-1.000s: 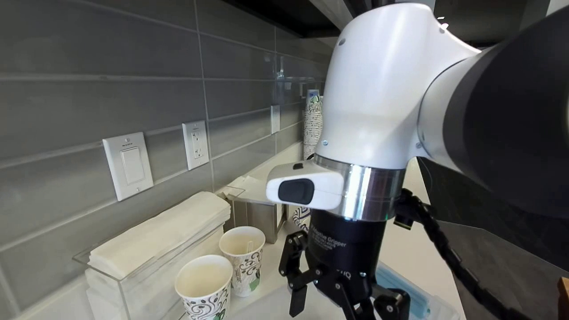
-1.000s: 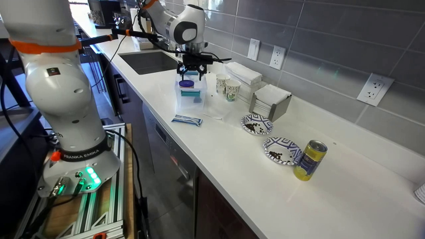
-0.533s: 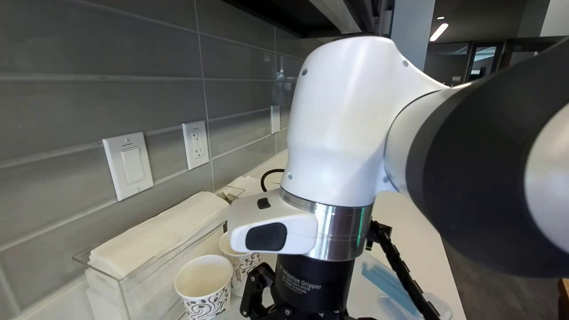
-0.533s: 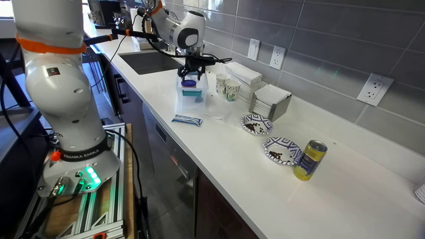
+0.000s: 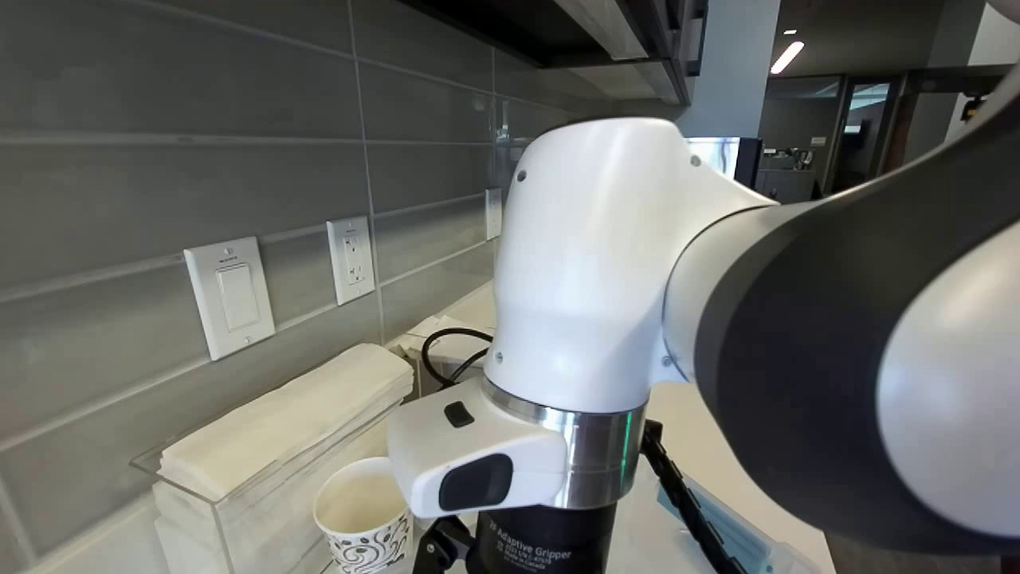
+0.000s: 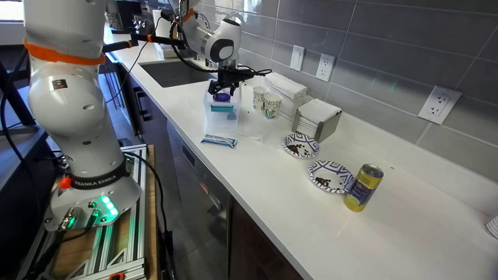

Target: Remove the container with the blue lid from the clear container on the left.

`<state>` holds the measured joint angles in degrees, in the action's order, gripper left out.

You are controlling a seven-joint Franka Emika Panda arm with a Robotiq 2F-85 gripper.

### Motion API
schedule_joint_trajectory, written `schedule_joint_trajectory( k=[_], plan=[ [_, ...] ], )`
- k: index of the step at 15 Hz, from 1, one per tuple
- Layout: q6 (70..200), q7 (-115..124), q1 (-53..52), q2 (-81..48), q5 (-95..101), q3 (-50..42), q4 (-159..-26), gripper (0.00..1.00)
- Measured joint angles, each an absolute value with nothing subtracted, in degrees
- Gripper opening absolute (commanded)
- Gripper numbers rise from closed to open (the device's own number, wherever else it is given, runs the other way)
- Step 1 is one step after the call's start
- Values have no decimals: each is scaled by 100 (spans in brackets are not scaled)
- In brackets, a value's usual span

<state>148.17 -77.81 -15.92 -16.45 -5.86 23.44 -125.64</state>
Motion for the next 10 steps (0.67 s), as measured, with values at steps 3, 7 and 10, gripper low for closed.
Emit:
schedule_joint_trajectory(
  k=[3,7,10],
  plan=[
    [14814,-8063,-1502,-1691,-586,2403,-12564,100],
    [14804,-8388,-1490,-1877,-565,2411,-12540,100],
    [14686,-8513,-1491,-1945,-530,2422,-12439,100]
  ],
)
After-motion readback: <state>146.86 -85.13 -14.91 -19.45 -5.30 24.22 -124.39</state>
